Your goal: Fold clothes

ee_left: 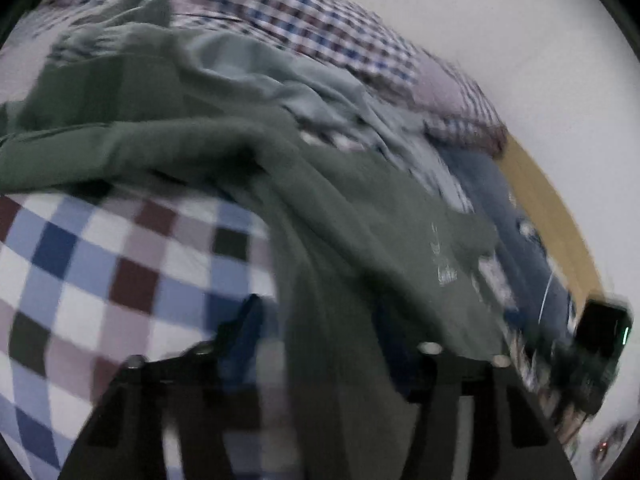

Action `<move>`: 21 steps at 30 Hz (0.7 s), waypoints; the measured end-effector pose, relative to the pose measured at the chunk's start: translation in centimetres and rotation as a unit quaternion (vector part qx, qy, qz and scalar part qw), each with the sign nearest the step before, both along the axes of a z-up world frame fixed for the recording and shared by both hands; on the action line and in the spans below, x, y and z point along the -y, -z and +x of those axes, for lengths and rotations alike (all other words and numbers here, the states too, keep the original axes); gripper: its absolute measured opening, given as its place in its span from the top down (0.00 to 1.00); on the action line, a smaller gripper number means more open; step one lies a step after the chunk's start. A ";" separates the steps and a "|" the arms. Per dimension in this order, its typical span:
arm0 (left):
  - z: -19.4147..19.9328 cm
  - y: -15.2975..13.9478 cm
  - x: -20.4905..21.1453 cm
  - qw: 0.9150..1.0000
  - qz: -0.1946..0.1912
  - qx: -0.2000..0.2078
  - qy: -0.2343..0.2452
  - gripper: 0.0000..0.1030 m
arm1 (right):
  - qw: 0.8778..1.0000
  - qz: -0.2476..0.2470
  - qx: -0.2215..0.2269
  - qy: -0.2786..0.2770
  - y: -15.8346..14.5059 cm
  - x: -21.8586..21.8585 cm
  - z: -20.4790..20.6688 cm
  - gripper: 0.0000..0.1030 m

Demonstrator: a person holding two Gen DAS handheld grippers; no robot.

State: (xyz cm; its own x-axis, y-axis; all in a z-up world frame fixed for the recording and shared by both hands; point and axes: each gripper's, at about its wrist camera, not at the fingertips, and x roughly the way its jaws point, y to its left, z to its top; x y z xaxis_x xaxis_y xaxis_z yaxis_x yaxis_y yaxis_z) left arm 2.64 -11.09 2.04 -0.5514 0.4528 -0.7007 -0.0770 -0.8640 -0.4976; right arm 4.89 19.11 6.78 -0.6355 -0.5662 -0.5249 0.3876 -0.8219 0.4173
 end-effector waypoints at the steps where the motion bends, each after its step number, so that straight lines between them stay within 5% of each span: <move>1: 0.4 0.1 -0.1 1.000 -0.016 0.006 -0.009 0.93 | 1.000 0.001 -0.001 0.007 0.0 -0.1 -0.1 0.54; 6: 2.9 0.6 2.6 0.994 0.026 0.034 -0.096 0.98 | 0.998 0.016 -0.001 0.055 0.3 -0.5 -1.4 0.54; 15: 6.9 0.0 6.0 0.983 -0.036 0.038 -0.175 1.00 | 0.991 0.019 0.022 0.128 1.4 -1.6 -3.6 0.54; 21: 6.6 -1.4 8.9 0.978 -0.019 -0.017 -0.208 0.94 | 0.988 0.013 0.020 0.155 1.4 -2.1 -4.1 0.54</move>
State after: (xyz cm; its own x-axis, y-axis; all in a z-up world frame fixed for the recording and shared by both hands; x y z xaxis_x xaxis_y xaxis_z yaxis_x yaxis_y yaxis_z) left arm 9.24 -19.95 3.44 -0.7051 0.1588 -0.6911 0.2694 -0.8416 -0.4682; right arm 0.80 21.17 5.39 -0.7544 -0.3335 -0.5654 0.0989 -0.9093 0.4043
